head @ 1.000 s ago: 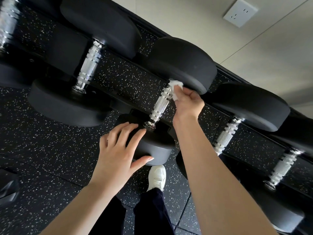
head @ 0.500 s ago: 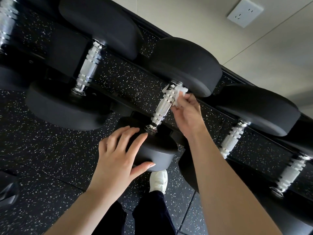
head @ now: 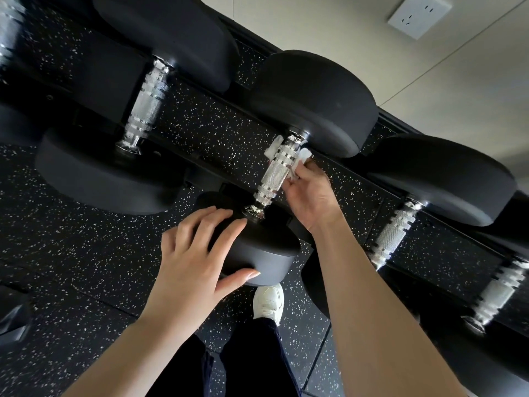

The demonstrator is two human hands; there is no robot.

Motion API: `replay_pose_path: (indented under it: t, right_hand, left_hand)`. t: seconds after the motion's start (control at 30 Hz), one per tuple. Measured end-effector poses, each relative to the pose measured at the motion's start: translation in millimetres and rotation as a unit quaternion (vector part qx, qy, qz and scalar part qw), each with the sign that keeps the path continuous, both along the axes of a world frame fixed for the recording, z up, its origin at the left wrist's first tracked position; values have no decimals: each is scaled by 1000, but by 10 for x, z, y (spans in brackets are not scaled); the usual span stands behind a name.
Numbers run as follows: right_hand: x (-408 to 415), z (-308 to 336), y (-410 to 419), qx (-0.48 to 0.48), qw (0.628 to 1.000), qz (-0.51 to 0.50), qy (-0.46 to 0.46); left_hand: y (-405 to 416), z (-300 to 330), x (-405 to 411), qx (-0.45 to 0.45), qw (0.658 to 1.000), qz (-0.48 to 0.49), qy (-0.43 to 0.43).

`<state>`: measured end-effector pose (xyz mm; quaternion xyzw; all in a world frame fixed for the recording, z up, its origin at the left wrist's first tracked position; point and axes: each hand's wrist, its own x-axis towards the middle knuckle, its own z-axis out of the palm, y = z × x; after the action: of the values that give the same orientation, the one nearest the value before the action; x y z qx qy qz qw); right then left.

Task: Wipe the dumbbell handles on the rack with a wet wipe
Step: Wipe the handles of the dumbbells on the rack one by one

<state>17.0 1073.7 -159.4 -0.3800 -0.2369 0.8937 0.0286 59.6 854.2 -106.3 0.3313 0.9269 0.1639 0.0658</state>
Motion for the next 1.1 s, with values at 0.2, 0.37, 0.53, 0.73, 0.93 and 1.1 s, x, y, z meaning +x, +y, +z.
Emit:
replay_pose_path:
  t: [0.2,0.37,0.53,0.73,0.93,1.1]
  right_hand:
    - [70,36,-25,50,996,71,22]
    - [154,-33,-43,103,989,106,4]
    - [284,-64,-90,144,978,150,-21]
    - [364,-79,-148,190,959,211,-30]
    - [365,-33,-150,268,914,301,-55]
    - [387,-8,-142,308,878,361,-61]
  left_hand:
    - [-2,-8,9,1,1000,1,0]
    - [3,-5,17,6,1000,4,-4]
    - [-2,-17,23,4,1000,3,0]
    - [-8,-29,27,3,1000,2,2]
    - [-6,-41,28,6,1000,3,11]
    - [-3,-25,28,7,1000,2,8]
